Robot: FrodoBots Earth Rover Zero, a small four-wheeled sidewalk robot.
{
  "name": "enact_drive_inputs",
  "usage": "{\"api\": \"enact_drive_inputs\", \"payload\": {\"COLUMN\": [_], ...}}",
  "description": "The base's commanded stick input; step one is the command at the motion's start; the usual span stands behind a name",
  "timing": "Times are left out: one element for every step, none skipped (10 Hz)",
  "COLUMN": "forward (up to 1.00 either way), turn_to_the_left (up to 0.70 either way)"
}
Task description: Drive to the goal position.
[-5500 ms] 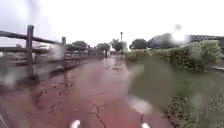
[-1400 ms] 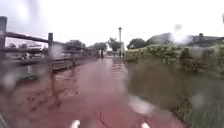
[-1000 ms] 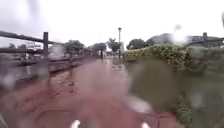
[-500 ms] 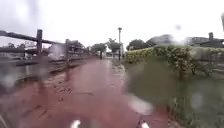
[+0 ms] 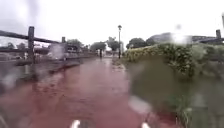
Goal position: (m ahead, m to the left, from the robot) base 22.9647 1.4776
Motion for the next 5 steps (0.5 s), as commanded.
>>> {"api": "enact_drive_inputs", "payload": {"forward": [0.70,0.70,0.70,0.70,0.70], "turn_to_the_left": [0.00,0.00,0.00,0.00,0.00]}}
